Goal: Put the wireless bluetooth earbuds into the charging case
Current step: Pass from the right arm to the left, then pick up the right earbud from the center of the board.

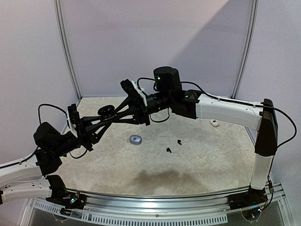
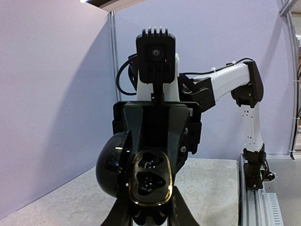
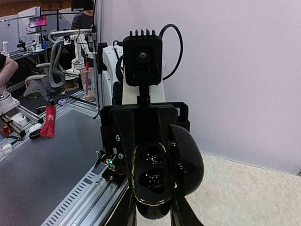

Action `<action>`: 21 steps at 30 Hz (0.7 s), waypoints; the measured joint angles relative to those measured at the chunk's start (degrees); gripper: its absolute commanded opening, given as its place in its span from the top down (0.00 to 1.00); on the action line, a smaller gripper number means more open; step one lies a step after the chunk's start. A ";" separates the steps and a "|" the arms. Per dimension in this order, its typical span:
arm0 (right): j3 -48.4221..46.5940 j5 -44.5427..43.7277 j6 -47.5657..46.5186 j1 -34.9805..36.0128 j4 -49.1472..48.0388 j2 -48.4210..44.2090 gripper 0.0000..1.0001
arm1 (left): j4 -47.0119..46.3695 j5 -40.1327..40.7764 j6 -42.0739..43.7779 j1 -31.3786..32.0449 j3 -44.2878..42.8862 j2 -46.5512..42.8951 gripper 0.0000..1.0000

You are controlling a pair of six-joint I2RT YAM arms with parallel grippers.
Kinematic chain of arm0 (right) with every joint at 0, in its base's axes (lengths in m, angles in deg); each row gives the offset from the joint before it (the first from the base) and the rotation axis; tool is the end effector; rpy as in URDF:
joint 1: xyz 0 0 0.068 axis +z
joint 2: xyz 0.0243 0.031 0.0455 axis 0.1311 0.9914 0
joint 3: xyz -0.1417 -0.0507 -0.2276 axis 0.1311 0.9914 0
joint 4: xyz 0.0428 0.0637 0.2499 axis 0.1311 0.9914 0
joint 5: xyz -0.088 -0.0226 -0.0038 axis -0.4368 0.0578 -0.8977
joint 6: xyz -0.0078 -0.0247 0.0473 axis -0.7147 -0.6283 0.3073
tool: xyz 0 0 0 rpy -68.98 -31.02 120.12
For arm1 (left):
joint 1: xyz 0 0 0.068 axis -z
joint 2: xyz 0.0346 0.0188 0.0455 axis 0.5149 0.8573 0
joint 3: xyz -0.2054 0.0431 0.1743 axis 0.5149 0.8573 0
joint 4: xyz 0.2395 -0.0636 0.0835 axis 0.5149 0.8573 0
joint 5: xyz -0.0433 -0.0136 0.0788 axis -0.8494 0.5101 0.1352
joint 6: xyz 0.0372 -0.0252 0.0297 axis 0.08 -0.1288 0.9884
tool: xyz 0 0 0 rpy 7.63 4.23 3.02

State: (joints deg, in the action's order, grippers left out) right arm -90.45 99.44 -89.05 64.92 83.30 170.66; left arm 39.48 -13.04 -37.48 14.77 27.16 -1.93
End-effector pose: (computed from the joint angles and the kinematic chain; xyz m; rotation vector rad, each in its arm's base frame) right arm 0.2243 0.4037 0.3528 -1.5913 0.9925 1.3625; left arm 0.1111 -0.1290 0.2877 0.7206 1.1239 -0.9213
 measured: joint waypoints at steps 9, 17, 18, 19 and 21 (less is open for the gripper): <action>-0.04 -2.71 0.46 -0.02 1.90 0.00 0.43 | 0.15 0.85 -0.02 0.00 0.00 -0.04 1.00; 0.50 -9.64 4.46 -3.04 8.26 -0.92 0.42 | 0.46 4.68 -0.81 0.00 0.00 -1.22 1.00; 0.50 -11.96 4.94 -3.74 10.45 -1.33 0.44 | 0.59 5.25 -0.87 0.00 0.02 -1.42 1.00; 0.50 -14.32 5.25 -4.33 12.52 -1.81 0.46 | 0.70 5.97 -0.90 0.00 0.07 -1.64 1.00; -2.03 -23.39 7.04 -5.51 20.76 -2.01 0.50 | 0.72 7.15 -0.90 0.00 0.31 -1.97 1.00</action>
State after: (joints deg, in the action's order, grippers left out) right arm -92.48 76.05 -82.02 59.41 104.06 168.65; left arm 40.20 -5.90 -38.38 14.77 27.46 -3.89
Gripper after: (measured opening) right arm 0.548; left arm 0.198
